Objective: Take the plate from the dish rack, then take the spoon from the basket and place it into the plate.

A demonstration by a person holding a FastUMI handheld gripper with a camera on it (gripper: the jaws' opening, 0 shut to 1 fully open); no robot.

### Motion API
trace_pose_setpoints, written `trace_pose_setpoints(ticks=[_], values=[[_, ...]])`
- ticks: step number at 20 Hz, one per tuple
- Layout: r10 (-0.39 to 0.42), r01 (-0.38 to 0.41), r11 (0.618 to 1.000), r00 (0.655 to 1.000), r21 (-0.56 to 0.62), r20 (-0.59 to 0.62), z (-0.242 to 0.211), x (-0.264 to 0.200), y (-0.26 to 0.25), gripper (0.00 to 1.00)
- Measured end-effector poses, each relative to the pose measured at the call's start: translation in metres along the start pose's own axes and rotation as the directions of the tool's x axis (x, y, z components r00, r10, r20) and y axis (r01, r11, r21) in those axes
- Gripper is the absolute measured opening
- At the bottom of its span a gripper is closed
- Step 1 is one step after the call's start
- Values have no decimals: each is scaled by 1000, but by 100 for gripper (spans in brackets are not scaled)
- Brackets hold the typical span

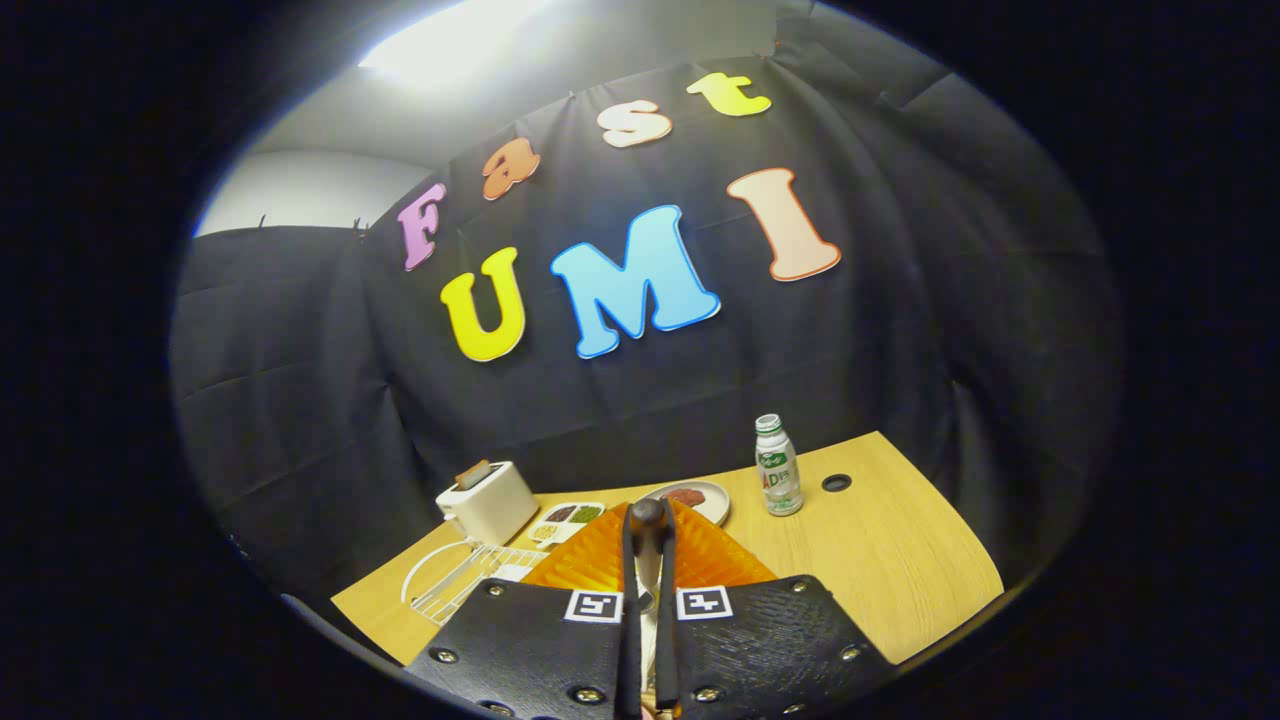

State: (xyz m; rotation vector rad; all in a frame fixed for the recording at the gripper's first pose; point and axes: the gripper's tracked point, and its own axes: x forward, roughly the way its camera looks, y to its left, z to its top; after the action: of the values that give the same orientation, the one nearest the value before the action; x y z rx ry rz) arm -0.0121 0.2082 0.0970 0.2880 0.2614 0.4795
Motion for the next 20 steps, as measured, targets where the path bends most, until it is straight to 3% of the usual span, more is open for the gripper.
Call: trace_pose_setpoints(ticks=[4, 9, 16, 20], values=[[104, -109, 993, 990, -46, -98, -39, -19, 50, 5], [186, -210, 975, 952, -76, -243, -102, -36, 94, 5], [211, -296, 942, 889, -158, -405, -180, -57, 128, 5], [202, -318, 920, 887, -231, -415, -195, -60, 138, 5]])
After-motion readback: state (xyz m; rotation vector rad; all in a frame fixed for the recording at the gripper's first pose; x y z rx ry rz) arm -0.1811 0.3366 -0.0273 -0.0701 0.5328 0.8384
